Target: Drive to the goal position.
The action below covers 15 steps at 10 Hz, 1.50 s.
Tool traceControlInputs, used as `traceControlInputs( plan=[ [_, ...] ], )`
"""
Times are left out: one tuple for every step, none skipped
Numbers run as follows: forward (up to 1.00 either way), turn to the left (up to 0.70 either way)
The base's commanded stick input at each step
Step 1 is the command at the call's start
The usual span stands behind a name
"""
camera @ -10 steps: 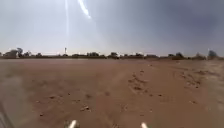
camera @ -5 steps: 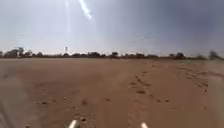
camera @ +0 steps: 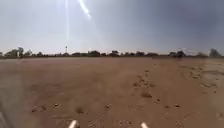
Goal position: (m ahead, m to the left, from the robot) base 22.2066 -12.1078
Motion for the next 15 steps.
traceControlInputs(
  plan=[
    [0.50,0.00],
    [0.50,0.00],
    [0.50,0.00],
    [0.50,0.00],
    [0.50,0.00],
    [0.50,-0.14],
    [0.50,-0.29],
    [0.50,-0.50],
    [0.50,-0.50],
    [0.50,-0.36],
    [0.50,0.00],
    [0.50,0.00],
    [0.50,0.00],
    [0.50,0.00],
    [0.50,0.00]
  ],
)
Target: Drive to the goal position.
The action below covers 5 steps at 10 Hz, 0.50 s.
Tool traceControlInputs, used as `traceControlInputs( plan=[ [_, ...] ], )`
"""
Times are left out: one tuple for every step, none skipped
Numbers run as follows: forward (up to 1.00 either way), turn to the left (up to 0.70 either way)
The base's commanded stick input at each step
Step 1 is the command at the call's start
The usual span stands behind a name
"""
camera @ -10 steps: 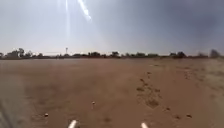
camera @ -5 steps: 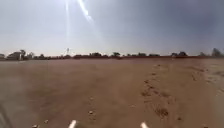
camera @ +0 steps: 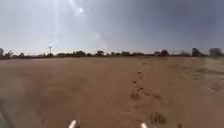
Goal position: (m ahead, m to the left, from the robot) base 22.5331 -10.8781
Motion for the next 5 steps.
traceControlInputs(
  plan=[
    [0.50,0.00],
    [0.50,0.00],
    [0.50,0.00],
    [0.50,0.00],
    [0.50,0.00]
  ],
)
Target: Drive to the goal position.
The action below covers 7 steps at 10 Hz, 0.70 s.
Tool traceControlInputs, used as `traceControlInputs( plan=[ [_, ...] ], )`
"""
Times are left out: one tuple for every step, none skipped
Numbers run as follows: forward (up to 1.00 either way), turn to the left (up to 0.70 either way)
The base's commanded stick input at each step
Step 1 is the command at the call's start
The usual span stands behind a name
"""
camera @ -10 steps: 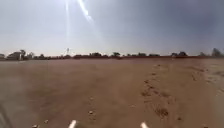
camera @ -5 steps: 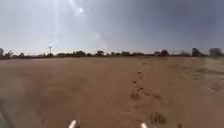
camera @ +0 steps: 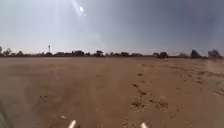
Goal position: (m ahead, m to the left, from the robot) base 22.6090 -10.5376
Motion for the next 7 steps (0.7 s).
traceControlInputs(
  plan=[
    [0.50,0.00],
    [0.50,0.00],
    [0.50,0.00],
    [0.50,0.00],
    [0.50,0.00],
    [0.50,0.00],
    [0.50,0.00]
  ],
)
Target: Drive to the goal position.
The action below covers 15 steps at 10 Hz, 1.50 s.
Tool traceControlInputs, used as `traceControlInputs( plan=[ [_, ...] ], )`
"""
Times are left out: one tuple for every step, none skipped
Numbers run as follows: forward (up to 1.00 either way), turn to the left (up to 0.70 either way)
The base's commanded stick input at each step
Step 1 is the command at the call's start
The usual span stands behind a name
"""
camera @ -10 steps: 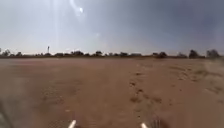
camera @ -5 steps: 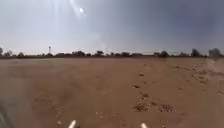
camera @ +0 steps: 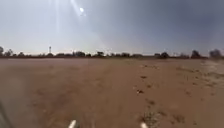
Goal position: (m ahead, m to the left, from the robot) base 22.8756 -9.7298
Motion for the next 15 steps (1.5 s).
traceControlInputs(
  plan=[
    [0.50,0.00],
    [0.50,0.00],
    [0.50,0.00],
    [0.50,0.00],
    [0.50,0.00],
    [0.50,0.00],
    [0.50,0.00],
    [0.50,-0.50],
    [0.50,-0.50],
    [0.50,-0.35],
    [0.50,-0.19],
    [0.50,-0.04],
    [0.50,0.00],
    [0.50,0.00],
    [0.50,0.00]
  ],
)
